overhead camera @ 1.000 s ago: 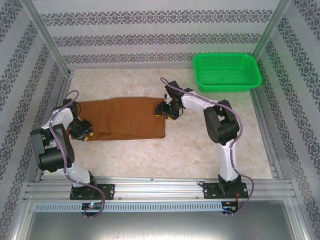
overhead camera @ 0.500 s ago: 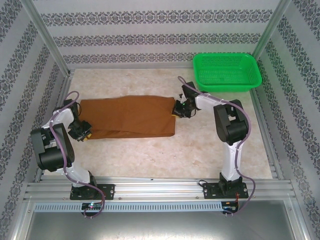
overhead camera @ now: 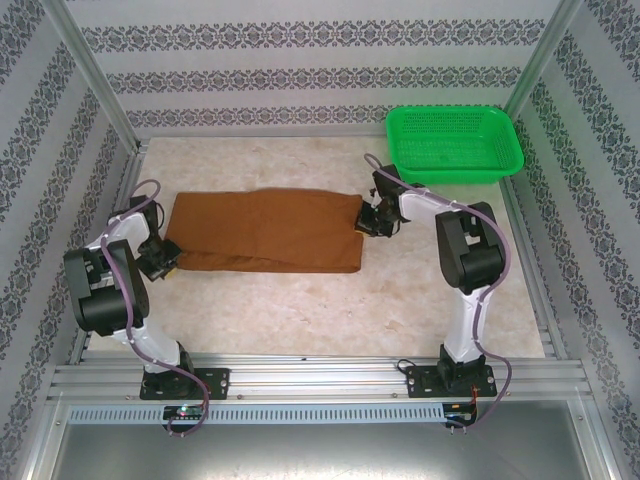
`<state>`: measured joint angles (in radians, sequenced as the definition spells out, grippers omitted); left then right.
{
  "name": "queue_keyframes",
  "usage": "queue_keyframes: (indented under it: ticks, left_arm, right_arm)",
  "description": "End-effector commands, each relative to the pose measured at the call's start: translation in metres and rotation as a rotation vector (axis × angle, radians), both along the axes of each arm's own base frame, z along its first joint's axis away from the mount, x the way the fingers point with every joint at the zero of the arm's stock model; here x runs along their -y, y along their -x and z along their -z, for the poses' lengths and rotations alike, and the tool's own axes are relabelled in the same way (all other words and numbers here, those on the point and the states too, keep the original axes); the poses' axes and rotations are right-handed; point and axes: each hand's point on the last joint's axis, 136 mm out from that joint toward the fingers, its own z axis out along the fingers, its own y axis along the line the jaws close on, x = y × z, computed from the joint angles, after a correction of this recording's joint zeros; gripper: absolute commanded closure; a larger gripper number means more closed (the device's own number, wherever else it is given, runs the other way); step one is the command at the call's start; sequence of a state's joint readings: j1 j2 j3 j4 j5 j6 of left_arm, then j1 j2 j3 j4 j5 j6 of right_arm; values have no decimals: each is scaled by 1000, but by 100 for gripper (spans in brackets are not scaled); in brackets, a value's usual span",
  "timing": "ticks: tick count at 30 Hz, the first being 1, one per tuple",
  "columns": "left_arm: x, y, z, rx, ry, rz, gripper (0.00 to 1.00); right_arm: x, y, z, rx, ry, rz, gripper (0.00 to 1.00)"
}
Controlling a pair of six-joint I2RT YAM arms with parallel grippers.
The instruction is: Roll up the long pants
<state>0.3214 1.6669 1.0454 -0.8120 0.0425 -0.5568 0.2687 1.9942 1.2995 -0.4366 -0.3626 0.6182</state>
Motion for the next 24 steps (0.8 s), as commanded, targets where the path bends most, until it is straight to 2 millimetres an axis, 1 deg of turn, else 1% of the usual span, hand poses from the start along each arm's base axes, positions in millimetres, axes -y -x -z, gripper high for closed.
queue_keyframes:
  ticks: [1, 3, 5, 6, 8, 9, 10, 11, 13, 17, 21, 24]
  left_arm:
    - [-5, -26, -53, 157, -138, -13, 100]
    - [4, -36, -76, 250, -162, -3, 100]
    - [16, -47, -96, 339, -170, 19, 94]
    - [23, -55, -105, 382, -171, 40, 93]
    - [41, -71, -118, 440, -160, 98, 94]
    - [50, -81, -122, 455, -158, 134, 98]
    - [59, -90, -121, 459, -152, 170, 100]
    - [70, -101, -119, 459, -140, 208, 100]
    - [86, -119, -106, 433, -115, 246, 100]
    - [115, -156, -70, 362, -68, 321, 100]
    - [132, -187, -36, 268, -51, 385, 100]
    - [145, -209, -19, 243, -20, 419, 100]
  right_arm:
    - [29, 30, 9, -40, 85, 31, 100]
    - [31, 42, 9, -45, 83, 37, 100]
    - [30, 54, 9, -49, 84, 32, 100]
    - [30, 58, 9, -46, 86, 31, 100]
    - [26, 67, 10, -45, 90, 19, 100]
    - [24, 72, 11, -48, 92, 8, 100]
    - [22, 77, 13, -54, 97, -2, 100]
    - [19, 81, 14, -56, 102, -13, 100]
    - [16, 90, 18, -58, 111, -32, 100]
    - [7, 109, 18, -48, 115, -66, 100]
    - [-6, 131, 14, -24, 128, -119, 100]
    - [-17, 151, 7, 1, 169, -195, 100]
